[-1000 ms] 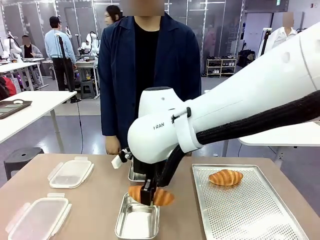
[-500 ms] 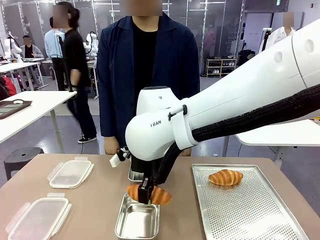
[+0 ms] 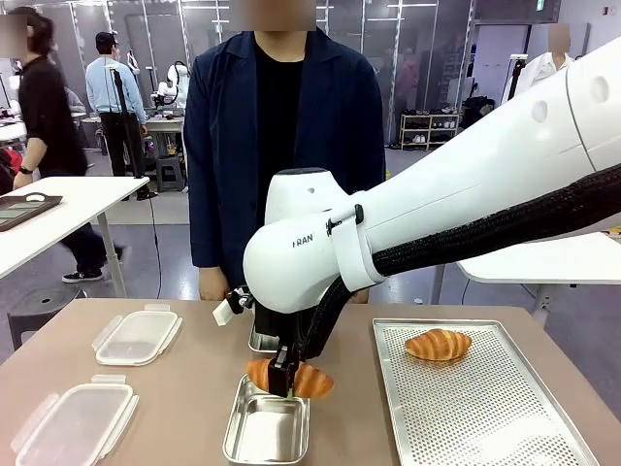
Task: Place the bread into the airtight container.
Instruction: Pick up a Butter Roll and place it into an empty Airtight Container.
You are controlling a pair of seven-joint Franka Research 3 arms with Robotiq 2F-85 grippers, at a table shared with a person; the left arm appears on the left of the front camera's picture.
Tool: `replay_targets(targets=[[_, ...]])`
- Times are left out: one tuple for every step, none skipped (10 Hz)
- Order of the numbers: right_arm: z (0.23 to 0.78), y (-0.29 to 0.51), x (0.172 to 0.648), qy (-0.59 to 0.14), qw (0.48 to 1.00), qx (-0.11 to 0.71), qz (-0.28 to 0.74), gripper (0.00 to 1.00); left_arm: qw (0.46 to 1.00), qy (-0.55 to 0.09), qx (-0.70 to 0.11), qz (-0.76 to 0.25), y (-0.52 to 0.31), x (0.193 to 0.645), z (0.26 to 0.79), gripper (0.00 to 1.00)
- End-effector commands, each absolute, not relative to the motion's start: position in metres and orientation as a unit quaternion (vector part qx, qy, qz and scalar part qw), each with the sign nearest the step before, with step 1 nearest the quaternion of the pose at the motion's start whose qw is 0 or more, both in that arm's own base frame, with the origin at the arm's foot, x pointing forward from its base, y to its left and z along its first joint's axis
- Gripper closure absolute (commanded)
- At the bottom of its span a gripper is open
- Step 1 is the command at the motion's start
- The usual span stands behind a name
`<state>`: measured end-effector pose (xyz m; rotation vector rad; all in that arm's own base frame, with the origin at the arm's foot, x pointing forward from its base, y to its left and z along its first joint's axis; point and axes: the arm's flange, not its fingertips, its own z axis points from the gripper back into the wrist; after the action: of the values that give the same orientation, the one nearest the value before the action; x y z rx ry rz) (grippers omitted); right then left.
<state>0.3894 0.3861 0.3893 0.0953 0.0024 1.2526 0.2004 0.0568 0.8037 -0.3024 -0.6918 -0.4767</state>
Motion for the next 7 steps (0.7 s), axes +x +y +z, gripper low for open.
replay_targets(targets=[[0.39,0.383,0.396,0.0,0.8,0.066,0.597,0.59,0.9,-0.336,-0.149,-0.234,0.056,0.201,0.807,0.0],[0.392,0.38,0.4,-0.017,0.818,0.075,0.57,0.59,0.9,-0.336,-0.149,-0.234,0.056,0.201,0.807,0.0],[0.393,0.382,0.397,-0.025,0.852,0.069,0.518,0.59,0.9,-0.336,-0.149,-0.234,0.056,0.201,0.807,0.0],[0.395,0.389,0.386,-0.03,0.877,0.079,0.472,0.59,0.9,-0.336,-0.149,-0.234,0.056,0.201,0.807,0.0],[0.393,0.397,0.376,-0.035,0.9,0.08,0.427,0.59,0.9,-0.336,-0.149,-0.234,0.056,0.201,0.807,0.0],[0.387,0.404,0.366,-0.024,0.915,0.07,0.396,0.59,0.9,-0.336,-0.149,-0.234,0.056,0.201,0.807,0.0],[0.381,0.411,0.361,-0.032,0.929,0.086,0.358,0.59,0.9,-0.336,-0.149,-0.234,0.056,0.201,0.807,0.0]])
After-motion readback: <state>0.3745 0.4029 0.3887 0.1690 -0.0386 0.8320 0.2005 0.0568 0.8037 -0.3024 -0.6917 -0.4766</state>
